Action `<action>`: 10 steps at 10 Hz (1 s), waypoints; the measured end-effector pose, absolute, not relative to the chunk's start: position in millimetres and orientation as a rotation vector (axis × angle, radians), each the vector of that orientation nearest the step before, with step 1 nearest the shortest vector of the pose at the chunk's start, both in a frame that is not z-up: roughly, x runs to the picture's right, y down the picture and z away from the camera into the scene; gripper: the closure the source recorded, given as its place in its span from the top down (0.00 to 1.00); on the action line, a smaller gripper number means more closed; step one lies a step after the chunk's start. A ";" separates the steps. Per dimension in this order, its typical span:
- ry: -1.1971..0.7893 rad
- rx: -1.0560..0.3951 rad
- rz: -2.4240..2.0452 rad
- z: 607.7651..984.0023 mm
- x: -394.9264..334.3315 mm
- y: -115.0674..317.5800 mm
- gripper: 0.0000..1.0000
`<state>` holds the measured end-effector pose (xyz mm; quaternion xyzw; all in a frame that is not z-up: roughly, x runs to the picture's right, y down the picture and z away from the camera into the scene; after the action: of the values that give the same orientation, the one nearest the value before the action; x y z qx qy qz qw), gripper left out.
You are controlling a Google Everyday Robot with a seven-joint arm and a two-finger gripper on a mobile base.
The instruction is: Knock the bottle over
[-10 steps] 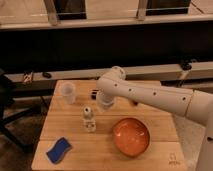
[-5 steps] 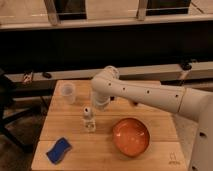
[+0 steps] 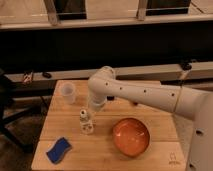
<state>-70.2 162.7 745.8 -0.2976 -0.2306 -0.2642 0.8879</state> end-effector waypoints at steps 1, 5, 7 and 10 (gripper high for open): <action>-0.486 -0.621 -0.553 744.2 -71.4 164.3 0.00; -0.525 -0.638 -0.567 738.4 -68.1 175.2 0.00; -0.546 -0.647 -0.581 733.7 -70.4 181.0 0.00; -0.573 -0.658 -0.596 730.9 -71.4 187.0 0.00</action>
<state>-71.4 187.0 730.9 -0.3139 -0.2733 -0.2844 0.8637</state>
